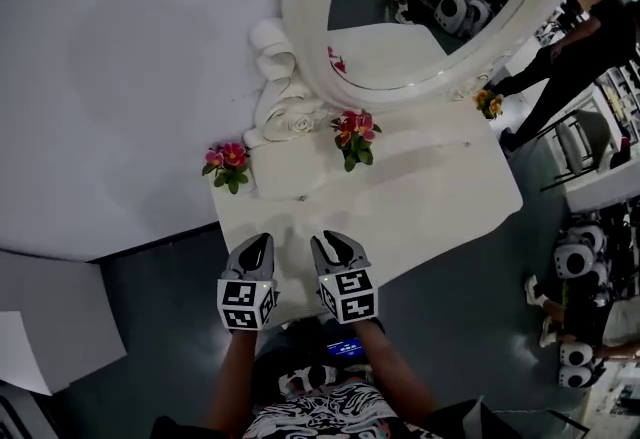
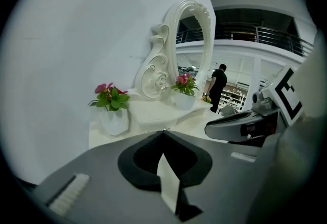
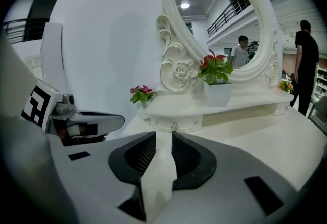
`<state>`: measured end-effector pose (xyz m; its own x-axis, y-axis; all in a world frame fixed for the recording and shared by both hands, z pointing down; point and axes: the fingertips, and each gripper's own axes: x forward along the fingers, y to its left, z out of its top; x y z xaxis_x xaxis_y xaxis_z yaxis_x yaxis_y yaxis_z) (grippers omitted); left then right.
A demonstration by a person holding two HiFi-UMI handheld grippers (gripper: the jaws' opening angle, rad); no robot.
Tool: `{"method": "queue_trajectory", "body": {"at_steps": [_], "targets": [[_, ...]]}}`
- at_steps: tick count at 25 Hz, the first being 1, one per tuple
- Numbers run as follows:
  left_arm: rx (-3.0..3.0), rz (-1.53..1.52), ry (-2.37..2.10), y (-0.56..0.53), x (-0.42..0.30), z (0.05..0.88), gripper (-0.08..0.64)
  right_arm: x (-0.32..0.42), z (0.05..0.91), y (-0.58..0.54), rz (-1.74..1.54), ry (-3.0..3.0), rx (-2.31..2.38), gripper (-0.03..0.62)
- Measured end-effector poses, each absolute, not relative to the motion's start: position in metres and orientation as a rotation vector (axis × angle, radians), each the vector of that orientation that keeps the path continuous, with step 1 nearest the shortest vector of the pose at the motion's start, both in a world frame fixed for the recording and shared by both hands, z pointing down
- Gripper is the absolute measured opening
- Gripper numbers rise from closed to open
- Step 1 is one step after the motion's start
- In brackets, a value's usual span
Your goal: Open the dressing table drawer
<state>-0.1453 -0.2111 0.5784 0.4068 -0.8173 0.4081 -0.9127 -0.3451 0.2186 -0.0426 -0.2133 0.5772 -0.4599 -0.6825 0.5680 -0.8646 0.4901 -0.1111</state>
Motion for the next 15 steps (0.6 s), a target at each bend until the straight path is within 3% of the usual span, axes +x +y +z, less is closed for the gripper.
{"method": "queue_trajectory", "body": {"at_steps": [15], "targets": [[2.193, 0.367, -1.434, -0.272, -0.146, 0.622, 0.002, -0.066, 0.637, -0.288, 0.570, -2.216, 1.180, 0.124]]}}
